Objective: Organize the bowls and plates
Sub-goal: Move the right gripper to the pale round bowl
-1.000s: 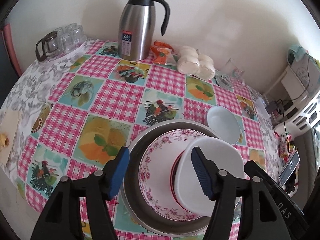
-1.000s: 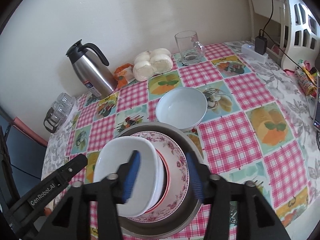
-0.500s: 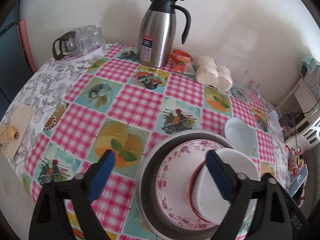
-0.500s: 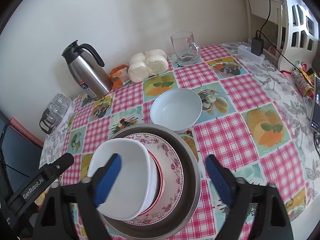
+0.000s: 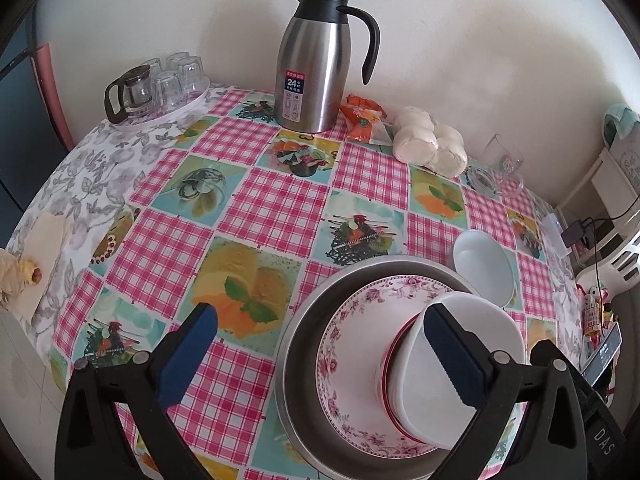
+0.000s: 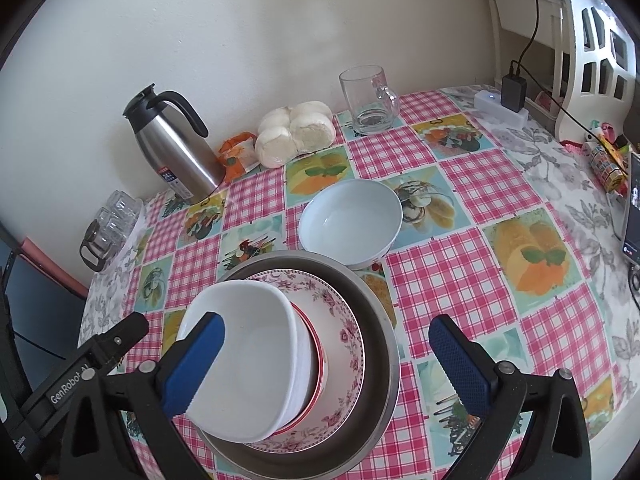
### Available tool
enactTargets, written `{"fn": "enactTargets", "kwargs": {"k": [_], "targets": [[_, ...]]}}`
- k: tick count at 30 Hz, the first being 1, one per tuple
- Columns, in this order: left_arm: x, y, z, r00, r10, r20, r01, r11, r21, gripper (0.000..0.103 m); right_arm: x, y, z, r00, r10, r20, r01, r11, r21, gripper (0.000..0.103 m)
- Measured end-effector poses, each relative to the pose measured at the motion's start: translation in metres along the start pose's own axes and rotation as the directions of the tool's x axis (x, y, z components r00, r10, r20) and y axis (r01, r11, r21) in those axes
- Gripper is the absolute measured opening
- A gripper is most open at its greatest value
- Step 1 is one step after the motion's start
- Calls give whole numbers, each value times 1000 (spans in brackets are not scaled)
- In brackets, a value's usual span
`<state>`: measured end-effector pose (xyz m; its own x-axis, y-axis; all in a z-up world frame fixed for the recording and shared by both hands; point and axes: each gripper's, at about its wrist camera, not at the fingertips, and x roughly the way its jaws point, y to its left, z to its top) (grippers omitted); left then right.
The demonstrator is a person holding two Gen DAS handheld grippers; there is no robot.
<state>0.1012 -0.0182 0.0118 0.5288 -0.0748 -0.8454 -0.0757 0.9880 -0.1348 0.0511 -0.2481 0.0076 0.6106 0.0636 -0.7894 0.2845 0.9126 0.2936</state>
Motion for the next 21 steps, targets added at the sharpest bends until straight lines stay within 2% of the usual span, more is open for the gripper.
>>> {"fn": "enactTargets", "kwargs": {"k": [10,21], "targets": [[-2,-10,6,1000,-20,12,20,1000,-6,103,-2,-34,15,998,-62,27,60,995,80,103],[-7,-45,19,997,-74,36,72,996,53,103,-2,-81,30,993,-113,40,103,977,185,103]]}}
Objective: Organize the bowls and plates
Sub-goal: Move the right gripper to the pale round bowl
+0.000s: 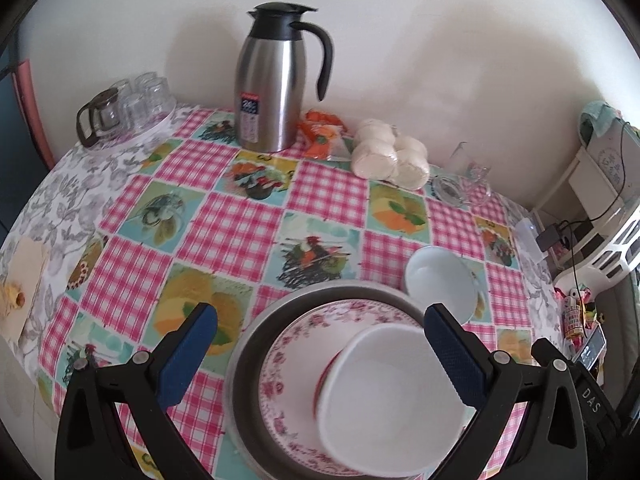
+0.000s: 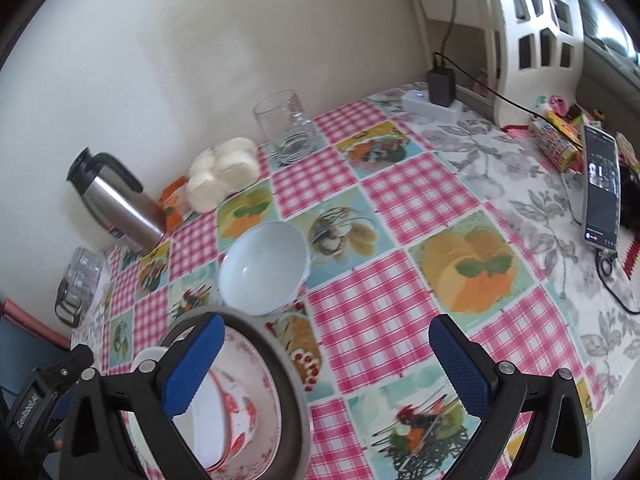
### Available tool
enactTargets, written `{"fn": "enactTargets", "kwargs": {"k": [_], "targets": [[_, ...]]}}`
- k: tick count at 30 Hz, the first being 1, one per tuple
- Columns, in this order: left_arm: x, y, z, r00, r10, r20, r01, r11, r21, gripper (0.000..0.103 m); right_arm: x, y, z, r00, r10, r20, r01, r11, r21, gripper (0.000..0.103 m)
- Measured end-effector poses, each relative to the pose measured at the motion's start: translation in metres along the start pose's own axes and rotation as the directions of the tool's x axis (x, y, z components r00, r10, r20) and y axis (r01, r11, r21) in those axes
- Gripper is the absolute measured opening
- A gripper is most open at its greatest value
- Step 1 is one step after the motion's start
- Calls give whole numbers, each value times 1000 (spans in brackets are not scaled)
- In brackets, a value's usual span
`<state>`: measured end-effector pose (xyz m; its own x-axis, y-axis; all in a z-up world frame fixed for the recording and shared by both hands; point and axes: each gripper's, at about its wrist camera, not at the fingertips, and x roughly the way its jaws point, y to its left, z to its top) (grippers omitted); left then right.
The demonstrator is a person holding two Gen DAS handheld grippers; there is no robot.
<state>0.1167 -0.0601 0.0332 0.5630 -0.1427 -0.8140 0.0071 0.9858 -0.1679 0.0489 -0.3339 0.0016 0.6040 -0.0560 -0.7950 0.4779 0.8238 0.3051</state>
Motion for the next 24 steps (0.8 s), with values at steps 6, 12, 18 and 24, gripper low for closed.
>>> {"fn": "enactTargets", "kwargs": {"k": [6,12,18,24], "targets": [[-3,-18,7,997,-54,48,53,998,16,103,5,-16,10,1000,-16,9,16,999,43,103],[3,-34,11,990,-111,87,110,994,18,103,13,-28,19,1000,-24,8,24,997,70,103],[10,-52,12,985,-134,106,130,990,45,103,28,-40,26,1000,-31,-2,31,995,94,103],[27,-73,10,987,-155,33,151,985,88,103,47,-44,29,999,-39,-27,41,996,83,103]]}}
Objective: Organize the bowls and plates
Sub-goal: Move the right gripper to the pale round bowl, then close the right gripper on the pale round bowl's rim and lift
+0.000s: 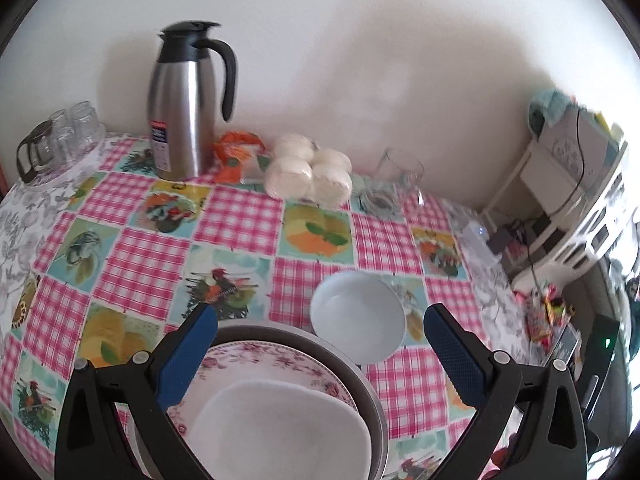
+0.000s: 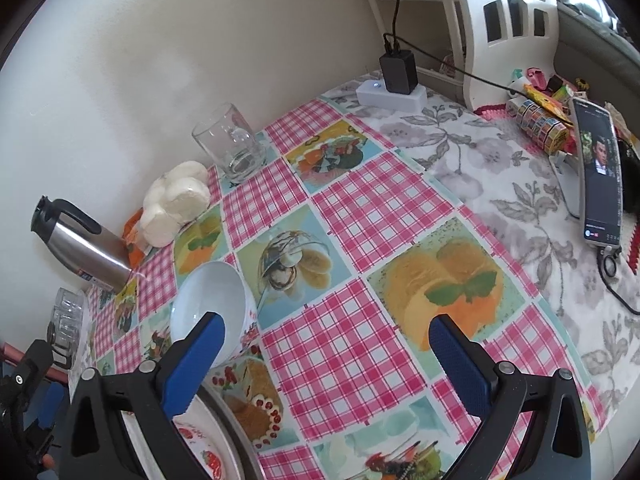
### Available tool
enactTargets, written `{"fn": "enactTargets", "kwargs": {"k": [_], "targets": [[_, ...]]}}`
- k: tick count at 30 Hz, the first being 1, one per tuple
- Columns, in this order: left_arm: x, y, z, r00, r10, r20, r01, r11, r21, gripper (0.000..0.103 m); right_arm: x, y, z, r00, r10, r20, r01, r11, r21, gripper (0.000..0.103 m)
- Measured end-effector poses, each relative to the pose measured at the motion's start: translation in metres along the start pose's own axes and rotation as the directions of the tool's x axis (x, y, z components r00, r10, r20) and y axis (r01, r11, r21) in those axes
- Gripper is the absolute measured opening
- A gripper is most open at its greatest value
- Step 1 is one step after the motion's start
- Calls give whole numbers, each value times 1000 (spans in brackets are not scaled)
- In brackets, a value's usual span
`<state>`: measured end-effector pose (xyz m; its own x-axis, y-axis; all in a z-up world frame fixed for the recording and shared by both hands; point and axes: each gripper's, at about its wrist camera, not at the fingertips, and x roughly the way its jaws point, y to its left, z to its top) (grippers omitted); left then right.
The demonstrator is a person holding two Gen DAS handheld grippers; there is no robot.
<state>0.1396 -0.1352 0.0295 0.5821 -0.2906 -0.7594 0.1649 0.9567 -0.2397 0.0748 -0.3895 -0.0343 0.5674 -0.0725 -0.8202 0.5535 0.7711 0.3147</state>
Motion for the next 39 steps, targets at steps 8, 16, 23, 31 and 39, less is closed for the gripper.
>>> {"fn": "enactTargets", "kwargs": {"k": [8,16,23,31,39], "targets": [[34,-6,11,991,47,-127,-43,998,39,103,28,12,-3,999,8,-43,-10,998,-57,103],[70,-15,30,959,82,-272,-56,993,101,103,49,32,-6,997,15,-77,-24,994,-110,103],[107,-17,41,906,135,-402,-88,987,133,102,66,44,-5,995,28,-97,-42,989,-142,98],[141,-21,44,867,177,-466,-105,979,177,86,89,54,-6,989,53,-136,-74,985,-153,80],[176,-25,36,811,229,-539,-131,968,215,73,106,55,-7,982,75,-174,-101,984,-145,64]]}}
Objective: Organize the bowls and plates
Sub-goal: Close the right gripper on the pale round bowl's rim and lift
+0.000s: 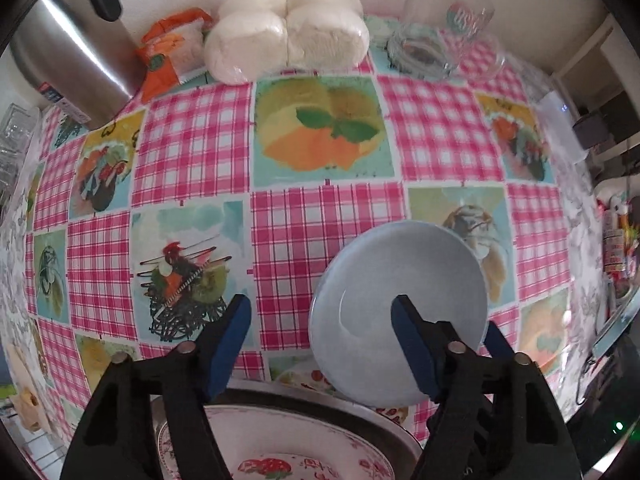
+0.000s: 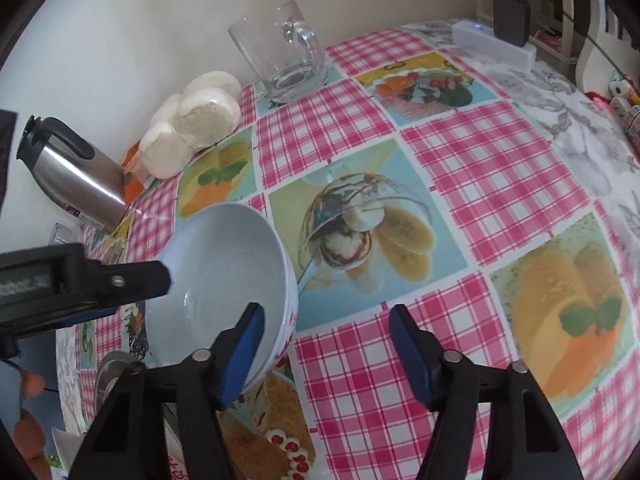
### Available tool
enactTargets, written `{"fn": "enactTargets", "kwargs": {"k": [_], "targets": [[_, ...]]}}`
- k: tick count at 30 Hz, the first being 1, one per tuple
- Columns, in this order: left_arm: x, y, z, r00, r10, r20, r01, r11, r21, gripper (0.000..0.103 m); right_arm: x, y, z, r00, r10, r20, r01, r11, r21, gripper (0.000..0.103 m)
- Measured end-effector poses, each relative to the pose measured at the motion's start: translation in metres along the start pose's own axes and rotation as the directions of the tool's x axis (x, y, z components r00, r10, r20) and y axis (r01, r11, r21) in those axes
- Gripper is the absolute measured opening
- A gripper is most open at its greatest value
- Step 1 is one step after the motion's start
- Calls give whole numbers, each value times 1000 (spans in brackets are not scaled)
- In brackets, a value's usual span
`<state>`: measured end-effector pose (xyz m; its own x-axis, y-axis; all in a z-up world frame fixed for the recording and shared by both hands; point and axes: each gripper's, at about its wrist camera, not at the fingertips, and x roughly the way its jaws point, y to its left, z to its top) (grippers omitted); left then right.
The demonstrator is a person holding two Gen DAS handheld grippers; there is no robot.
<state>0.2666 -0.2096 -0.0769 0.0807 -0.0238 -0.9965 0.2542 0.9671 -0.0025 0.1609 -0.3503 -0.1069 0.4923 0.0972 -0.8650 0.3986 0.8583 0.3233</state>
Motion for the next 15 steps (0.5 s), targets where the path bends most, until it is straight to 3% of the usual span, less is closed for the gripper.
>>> {"fn": "enactTargets", "kwargs": {"k": [7,15], "targets": [[17,-9,11,997,41,-59,-40,999,28,70,8,5,0,999,38,-22,-38,999,-8,54],[29,-14,18,994,27,-104,-23,999,39,43,14,13,0,995,90,-32,-91,996,-13,33]]}}
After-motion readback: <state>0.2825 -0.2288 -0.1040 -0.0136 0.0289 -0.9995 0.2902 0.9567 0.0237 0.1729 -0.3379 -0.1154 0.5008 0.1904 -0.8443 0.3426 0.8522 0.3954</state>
